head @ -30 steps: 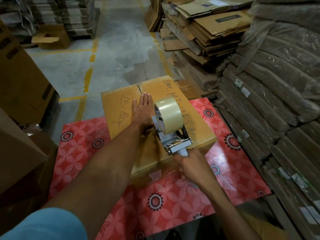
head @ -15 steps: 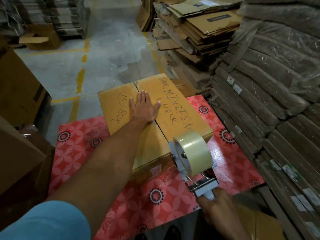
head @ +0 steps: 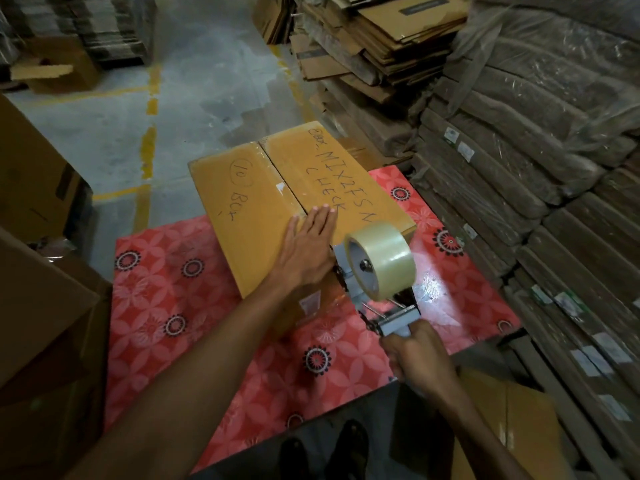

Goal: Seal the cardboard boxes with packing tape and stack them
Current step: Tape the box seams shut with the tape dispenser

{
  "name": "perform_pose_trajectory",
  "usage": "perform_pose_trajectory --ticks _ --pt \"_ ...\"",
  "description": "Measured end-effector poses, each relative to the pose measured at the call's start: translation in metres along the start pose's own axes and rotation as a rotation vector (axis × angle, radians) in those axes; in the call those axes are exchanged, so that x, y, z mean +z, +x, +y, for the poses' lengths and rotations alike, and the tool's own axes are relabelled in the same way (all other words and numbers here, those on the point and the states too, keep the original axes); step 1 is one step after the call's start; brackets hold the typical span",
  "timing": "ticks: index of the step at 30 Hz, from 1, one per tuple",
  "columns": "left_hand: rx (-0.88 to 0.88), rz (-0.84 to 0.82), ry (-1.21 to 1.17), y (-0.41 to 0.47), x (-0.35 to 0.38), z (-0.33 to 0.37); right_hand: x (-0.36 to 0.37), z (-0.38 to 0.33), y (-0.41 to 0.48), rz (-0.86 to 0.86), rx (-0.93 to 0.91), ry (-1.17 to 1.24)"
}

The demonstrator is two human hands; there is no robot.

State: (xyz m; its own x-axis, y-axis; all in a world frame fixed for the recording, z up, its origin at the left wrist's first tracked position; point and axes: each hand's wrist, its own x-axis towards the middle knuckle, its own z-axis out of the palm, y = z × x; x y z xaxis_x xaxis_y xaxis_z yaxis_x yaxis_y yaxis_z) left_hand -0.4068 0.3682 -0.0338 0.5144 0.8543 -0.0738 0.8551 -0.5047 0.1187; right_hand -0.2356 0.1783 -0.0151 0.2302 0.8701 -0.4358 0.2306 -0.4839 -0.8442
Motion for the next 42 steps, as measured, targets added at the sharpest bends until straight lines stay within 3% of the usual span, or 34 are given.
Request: perform_pose_trajectory --ticks 10,19,22,27,30,32,38,42 --pt "-0.02 -0.046 0.0 0.033 -0.002 -0.043 0.02 -0.02 0.022 0.006 -0.131 -0.052" --pt "-0.026 -0.075 -0.034 0.022 -0.019 -0.031 0.012 0.02 0.003 0.038 -0.022 0.008" --pt "0.082 -0.05 -0.043 0.02 -0.016 -0.037 0.021 0.024 0.015 0.0 -0.021 0.02" --pt "0.206 0.01 -0.069 0.018 -0.006 -0.045 0.051 0.021 0.035 -0.018 0.068 0.27" --pt "0.189 0.015 -0.06 0.02 -0.007 -0.044 0.061 0.031 0.033 -0.112 0.307 0.584" --pt "0.166 -0.006 -0.047 0.019 -0.009 -0.041 0.059 0.056 0.024 -0.084 0.406 0.64" --pt "0.097 -0.007 0.001 0.019 -0.007 -0.027 0.016 0.104 0.03 0.322 0.273 0.496" --pt "0.059 -0.009 0.04 0.015 -0.002 -0.017 -0.029 0.097 0.085 0.481 0.228 -0.03"
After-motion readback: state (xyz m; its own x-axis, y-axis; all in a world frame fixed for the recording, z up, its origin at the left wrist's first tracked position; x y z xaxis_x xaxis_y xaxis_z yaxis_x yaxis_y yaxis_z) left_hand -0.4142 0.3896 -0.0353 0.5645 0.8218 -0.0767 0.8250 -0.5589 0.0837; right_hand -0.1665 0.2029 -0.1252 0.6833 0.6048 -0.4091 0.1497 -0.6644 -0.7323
